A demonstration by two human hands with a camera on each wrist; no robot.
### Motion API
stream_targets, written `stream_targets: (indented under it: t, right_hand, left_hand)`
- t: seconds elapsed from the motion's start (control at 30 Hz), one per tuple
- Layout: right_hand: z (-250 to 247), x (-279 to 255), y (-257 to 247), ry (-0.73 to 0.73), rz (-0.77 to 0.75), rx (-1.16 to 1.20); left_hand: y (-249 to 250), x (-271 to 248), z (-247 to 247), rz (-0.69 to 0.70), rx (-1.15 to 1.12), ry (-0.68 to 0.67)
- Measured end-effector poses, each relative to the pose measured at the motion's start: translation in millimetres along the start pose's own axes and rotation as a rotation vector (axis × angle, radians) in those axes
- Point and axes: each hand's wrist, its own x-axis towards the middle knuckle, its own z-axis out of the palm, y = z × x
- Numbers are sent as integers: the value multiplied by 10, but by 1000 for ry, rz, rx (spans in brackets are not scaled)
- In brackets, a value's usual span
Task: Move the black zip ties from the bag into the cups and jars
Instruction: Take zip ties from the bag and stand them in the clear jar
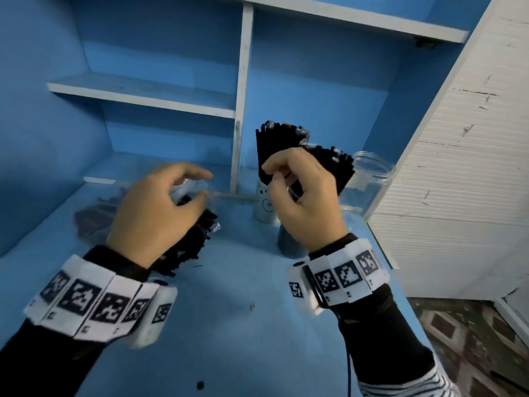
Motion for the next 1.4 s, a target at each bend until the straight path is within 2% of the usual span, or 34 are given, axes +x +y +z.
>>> stream_targets:
  t: [0.03, 0.1, 0.23, 0.3, 0.4, 0.63, 0.83, 0.97, 1.2, 1.4]
  right_hand:
    - [115, -50, -7, -66, 44, 66]
    - [352, -129, 6, -212, 135, 129]
    - [807, -164, 97, -538, 307, 79]
    - [998, -122, 139, -658, 350, 8]
    - [1201, -41, 152, -799, 325, -103]
    - [1573, -92, 195, -796, 338, -148]
    - [1629, -95, 251, -739, 295, -166]
    - [1654, -104, 247, -700, 279, -131]
    - [1671, -115, 238, -774, 243, -167]
    - [1620, -88, 219, -637, 255, -150]
  left_hand:
    - [-72, -15, -108, -11, 33, 24]
    - [-227, -33, -283, -49, 80, -13]
    - [-467, -45, -468, -143, 88, -227]
    - [-509, -55, -484, -159, 57, -268]
    - [-560, -35, -459, -160, 55, -252]
    - [-621, 12, -437, -255, 40, -133]
    - [-582, 38, -464, -276, -38, -34]
    - [-606, 55, -479, -301, -80, -8]
    - [-624, 98, -457, -311, -84, -6]
    - [-639, 78, -470, -312, -74, -8]
